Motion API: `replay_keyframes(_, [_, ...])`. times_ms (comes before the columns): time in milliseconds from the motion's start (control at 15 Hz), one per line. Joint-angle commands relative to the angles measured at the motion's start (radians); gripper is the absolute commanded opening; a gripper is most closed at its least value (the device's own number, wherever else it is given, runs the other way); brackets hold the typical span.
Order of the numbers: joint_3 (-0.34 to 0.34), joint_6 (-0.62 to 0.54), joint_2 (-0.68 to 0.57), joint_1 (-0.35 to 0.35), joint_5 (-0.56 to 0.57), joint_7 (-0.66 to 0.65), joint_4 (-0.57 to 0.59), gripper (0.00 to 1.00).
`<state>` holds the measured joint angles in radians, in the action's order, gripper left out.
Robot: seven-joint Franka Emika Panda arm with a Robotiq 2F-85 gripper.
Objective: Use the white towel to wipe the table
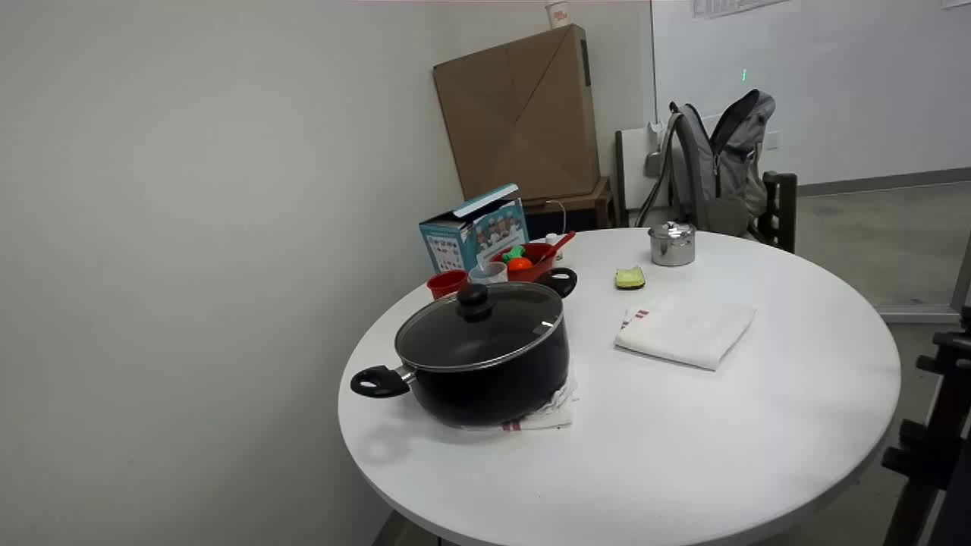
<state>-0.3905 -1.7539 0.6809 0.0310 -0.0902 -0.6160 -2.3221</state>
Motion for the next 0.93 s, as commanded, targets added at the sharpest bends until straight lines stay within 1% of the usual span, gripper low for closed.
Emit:
replay_keyframes(0, [0.014, 0.002, -0.006, 0.019, 0.011, -0.01, 0.003, 1.0])
replay_keyframes(400, [0.014, 0.002, -0.006, 0.019, 0.011, -0.01, 0.003, 1.0])
replay_keyframes(533, [0.039, 0.016, -0.025, 0.042, -0.023, 0.037, 0.007, 1.0])
replay_keyframes(667, [0.085, -0.014, -0.047, 0.082, -0.072, 0.133, -0.009, 1.0])
replay_keyframes(800, [0.12, -0.035, -0.07, 0.1, -0.109, 0.225, -0.026, 1.0])
replay_keyframes(867, [0.141, -0.028, -0.092, 0.107, -0.123, 0.272, -0.028, 1.0])
